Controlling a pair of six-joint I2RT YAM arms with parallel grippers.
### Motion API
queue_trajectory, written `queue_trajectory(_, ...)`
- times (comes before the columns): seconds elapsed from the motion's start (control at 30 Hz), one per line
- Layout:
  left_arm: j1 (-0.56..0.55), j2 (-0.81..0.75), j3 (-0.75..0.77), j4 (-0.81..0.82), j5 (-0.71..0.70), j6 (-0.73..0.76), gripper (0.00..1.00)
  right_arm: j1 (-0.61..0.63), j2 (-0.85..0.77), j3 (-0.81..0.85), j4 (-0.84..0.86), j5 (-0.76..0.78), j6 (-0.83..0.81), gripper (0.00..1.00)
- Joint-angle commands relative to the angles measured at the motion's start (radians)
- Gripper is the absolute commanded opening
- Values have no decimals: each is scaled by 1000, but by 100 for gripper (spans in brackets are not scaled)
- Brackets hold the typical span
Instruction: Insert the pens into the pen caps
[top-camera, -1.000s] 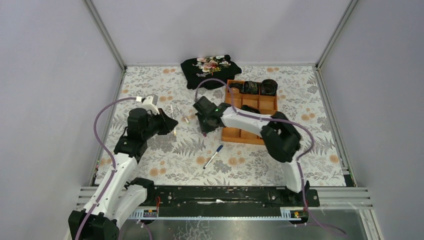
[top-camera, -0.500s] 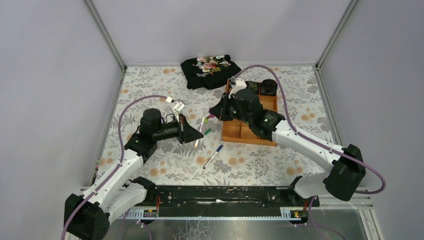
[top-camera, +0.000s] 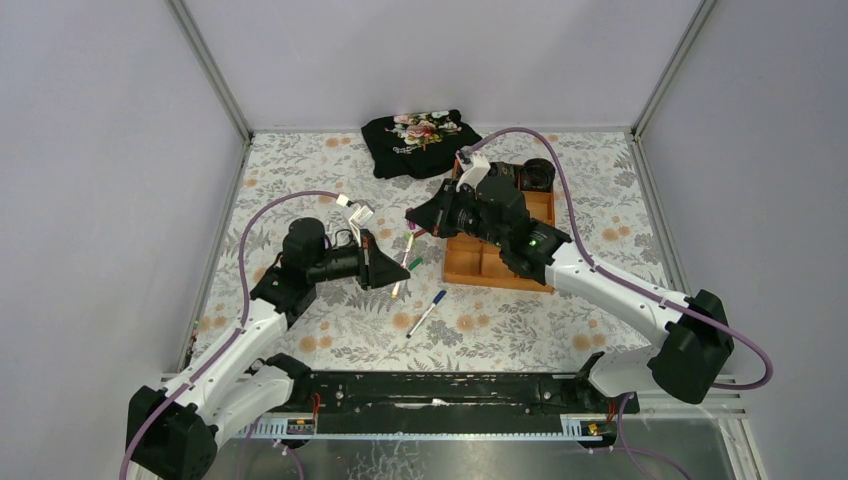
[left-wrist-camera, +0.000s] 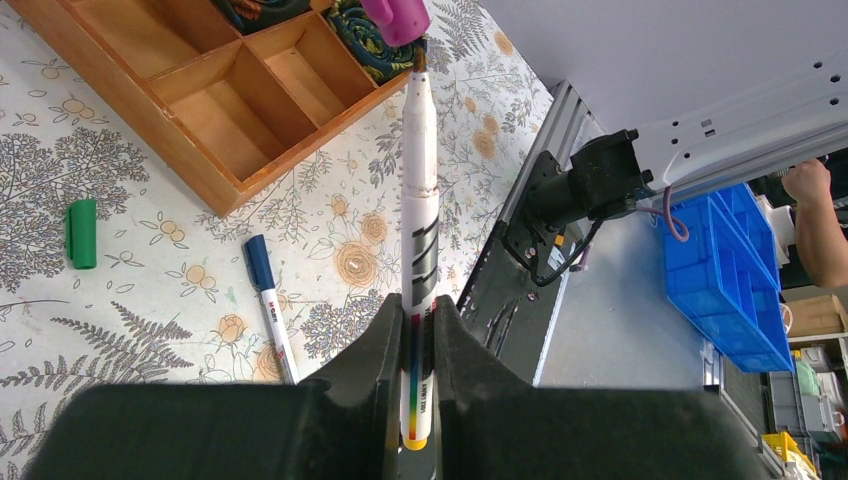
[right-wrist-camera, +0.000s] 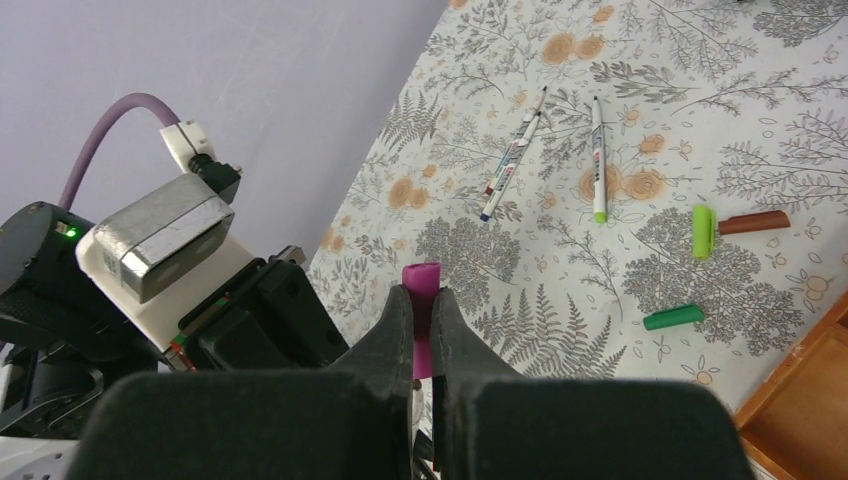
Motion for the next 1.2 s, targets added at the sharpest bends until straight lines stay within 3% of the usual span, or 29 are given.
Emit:
queue_trajectory(0.0,-8,-13,1,29,-4,17,0,3,-16,10,77,-39,9,0)
queue_trajectory(0.67,-9,-49,3,6,-77,24,0,3,-52,-41,70,-43,13,0)
queue_trajectory(1.17,-8,-63,8,-17,-140,31,0,87,-69,-179,212,-12,89,0)
